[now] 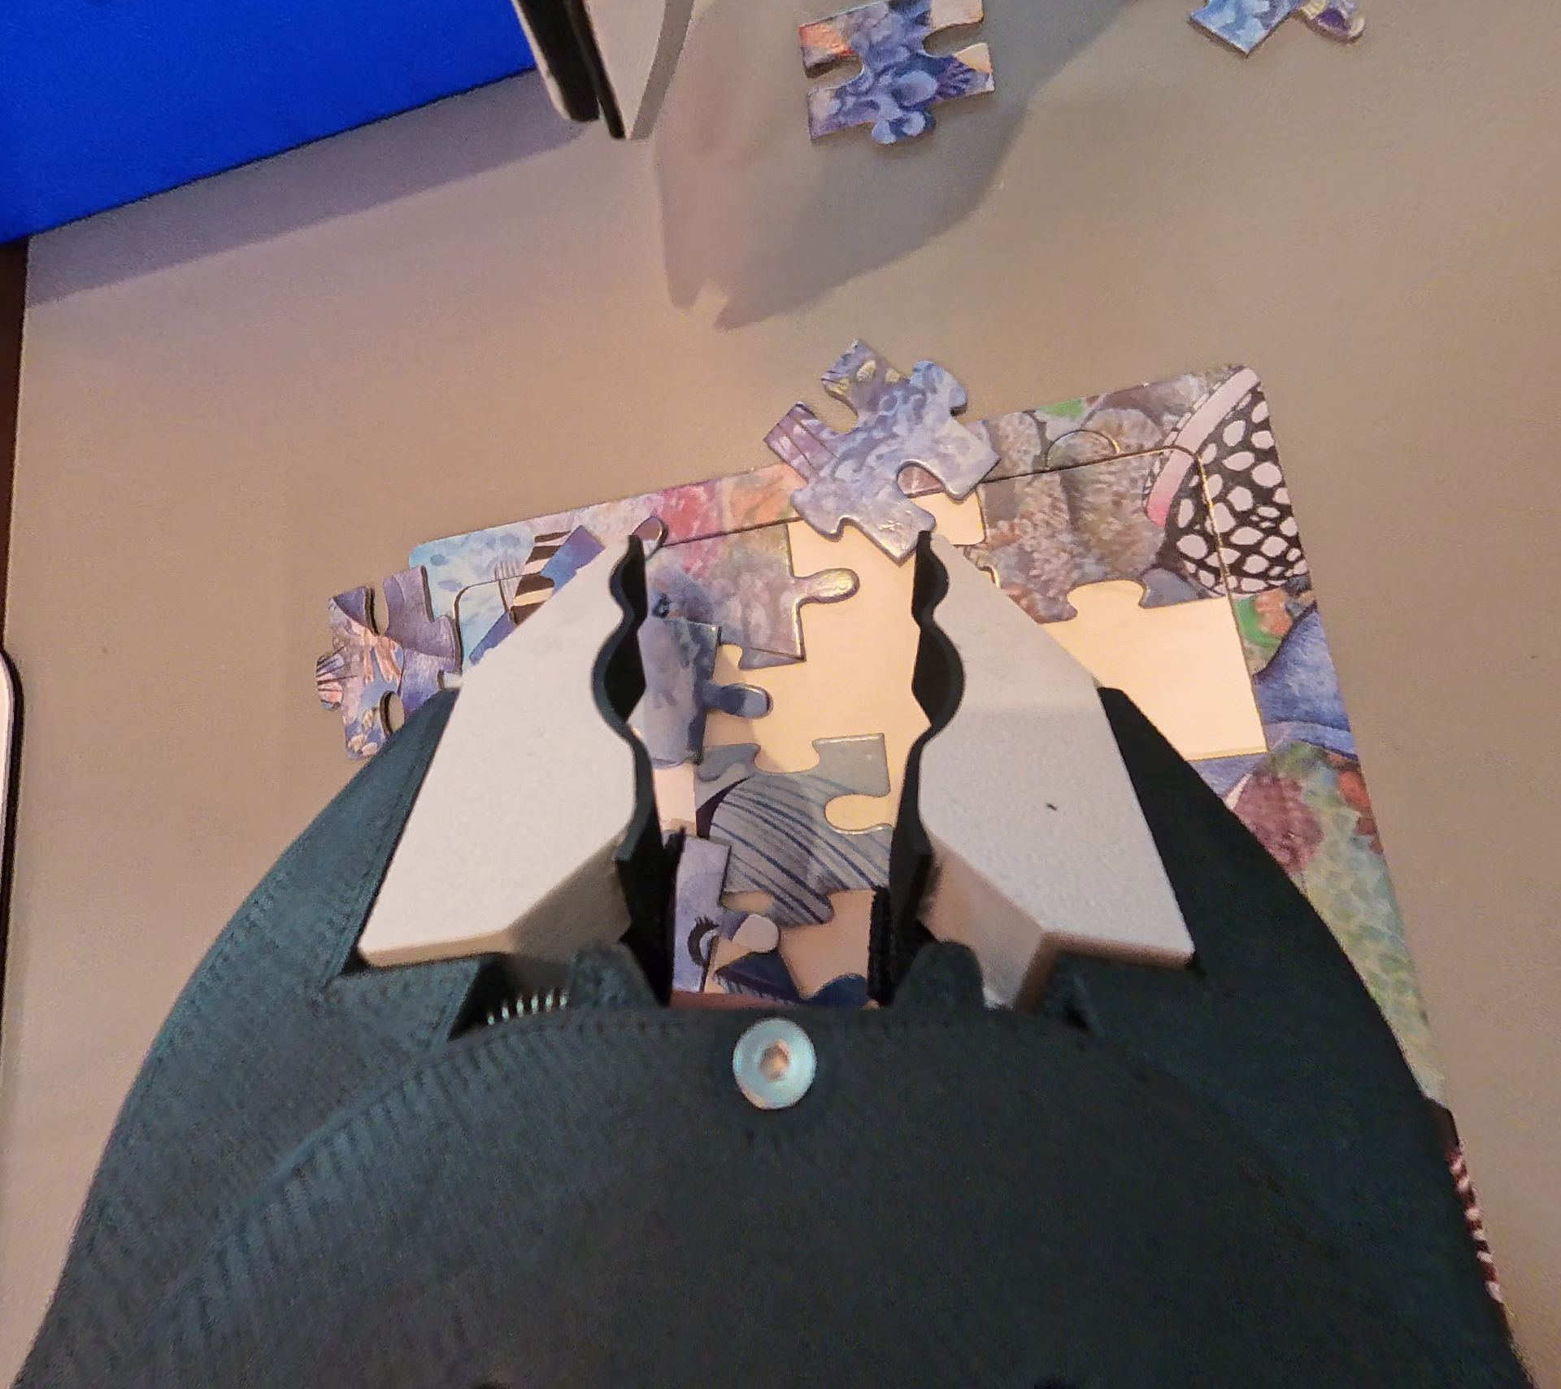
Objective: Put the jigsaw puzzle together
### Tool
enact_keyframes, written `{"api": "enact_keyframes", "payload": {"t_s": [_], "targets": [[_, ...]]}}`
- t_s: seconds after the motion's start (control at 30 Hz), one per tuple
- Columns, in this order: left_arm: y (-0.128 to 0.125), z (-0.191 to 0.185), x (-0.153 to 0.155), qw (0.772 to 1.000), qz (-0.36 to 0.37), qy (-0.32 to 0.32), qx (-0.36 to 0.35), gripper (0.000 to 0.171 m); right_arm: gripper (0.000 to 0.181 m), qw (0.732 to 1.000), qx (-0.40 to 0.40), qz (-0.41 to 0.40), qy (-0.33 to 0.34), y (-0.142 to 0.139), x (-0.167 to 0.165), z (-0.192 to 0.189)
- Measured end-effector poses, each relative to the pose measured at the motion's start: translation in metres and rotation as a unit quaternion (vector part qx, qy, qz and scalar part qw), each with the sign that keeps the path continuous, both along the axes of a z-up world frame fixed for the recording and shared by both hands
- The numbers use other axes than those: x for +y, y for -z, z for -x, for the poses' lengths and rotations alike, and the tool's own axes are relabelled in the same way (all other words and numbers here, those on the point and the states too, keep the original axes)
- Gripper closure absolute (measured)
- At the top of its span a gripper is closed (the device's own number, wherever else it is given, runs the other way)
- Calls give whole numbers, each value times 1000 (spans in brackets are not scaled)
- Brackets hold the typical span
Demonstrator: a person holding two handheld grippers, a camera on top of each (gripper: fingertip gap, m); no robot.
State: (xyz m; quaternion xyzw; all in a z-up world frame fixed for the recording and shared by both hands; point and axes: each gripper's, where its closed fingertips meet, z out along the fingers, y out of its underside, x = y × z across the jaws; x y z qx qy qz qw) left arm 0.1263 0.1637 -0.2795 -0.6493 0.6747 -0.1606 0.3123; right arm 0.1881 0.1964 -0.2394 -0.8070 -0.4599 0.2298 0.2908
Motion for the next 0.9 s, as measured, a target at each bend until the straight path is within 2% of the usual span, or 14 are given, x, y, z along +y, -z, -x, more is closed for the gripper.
{"api": "enact_keyframes", "payload": {"t_s": [0.9], "targets": [[8,-3,-16,997,66,43,23,140,174,1000,5,-1,12,-2,6,-7]]}}
